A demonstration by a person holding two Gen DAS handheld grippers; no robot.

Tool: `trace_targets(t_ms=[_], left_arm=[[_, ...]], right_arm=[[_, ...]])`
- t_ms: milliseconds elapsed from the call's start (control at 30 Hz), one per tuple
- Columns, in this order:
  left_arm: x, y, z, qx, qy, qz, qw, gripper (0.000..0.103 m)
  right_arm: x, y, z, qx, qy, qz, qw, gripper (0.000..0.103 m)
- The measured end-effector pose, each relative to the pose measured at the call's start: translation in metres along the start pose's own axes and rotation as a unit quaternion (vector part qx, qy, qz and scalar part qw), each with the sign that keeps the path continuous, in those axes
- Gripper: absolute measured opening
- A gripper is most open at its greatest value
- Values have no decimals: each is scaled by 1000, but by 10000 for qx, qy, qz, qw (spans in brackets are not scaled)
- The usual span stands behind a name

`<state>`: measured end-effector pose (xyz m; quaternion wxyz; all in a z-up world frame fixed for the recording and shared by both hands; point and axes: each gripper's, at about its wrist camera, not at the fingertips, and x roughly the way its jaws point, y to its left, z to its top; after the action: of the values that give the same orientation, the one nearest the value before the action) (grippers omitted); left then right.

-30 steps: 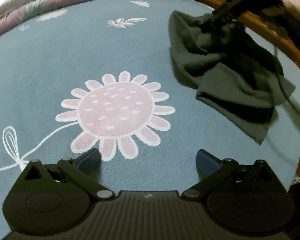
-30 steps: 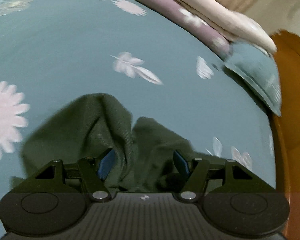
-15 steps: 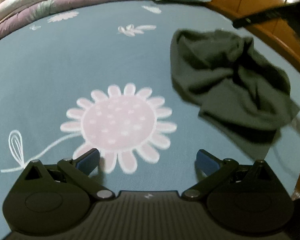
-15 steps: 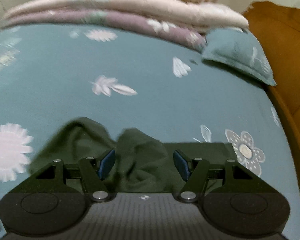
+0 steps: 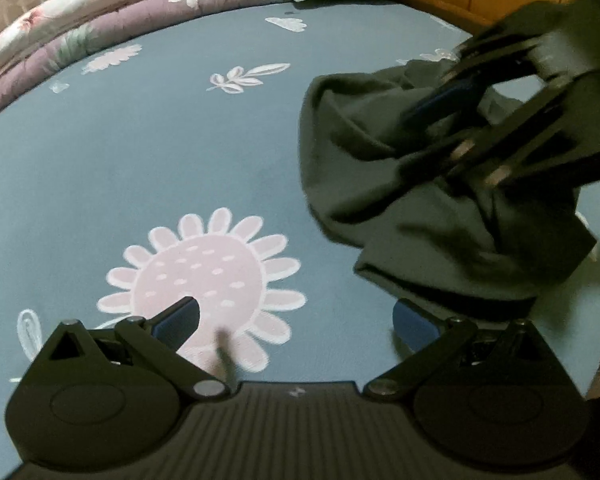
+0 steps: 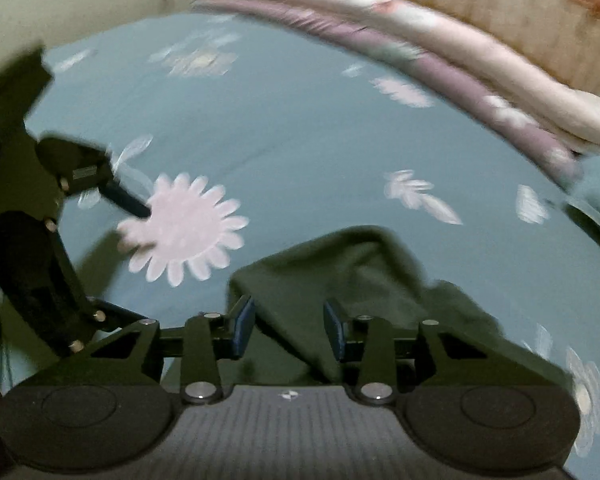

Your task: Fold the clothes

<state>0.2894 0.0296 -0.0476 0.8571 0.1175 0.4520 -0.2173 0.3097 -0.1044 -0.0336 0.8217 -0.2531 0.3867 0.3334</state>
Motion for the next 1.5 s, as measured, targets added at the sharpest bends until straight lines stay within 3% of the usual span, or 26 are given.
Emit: trace_targets(t_ms=[167, 200, 233, 333, 667, 900, 1267, 1367, 1500], left_arm=[[-7, 12, -9, 149, -157, -28, 9998, 102], [-8, 14, -11, 179, -188, -34, 9997, 102], [-10, 17, -13, 208, -219, -40, 9995, 102], [-14, 24, -19, 298, -313, -58, 9990, 102], [-18, 53, -29, 313, -503, -129, 9982, 102], [-27, 77, -40, -71, -614, -69, 9981, 102], [-43, 103, -69, -902, -673, 118, 9936, 102], [-45, 108, -74, -1096, -690, 122, 9915, 102], [-44, 112, -73, -1183, -685, 90, 9906, 102]], right_arm=[[52, 19, 11, -684, 668, -175, 9953, 43], [57, 21, 12, -747, 762, -212, 9941, 35], [62, 22, 13, -810, 857, -248, 9927, 14], [73, 24, 18, -881, 1090, -323, 9896, 8], [55, -12, 70, 698, 922, 258, 9930, 7], [56, -15, 116, 908, 602, 549, 9925, 7], [104, -7, 213, 654, 279, 802, 9942, 7], [114, -13, 229, 964, 129, 805, 9920, 7], [123, -27, 228, 1558, 81, 783, 9846, 16]])
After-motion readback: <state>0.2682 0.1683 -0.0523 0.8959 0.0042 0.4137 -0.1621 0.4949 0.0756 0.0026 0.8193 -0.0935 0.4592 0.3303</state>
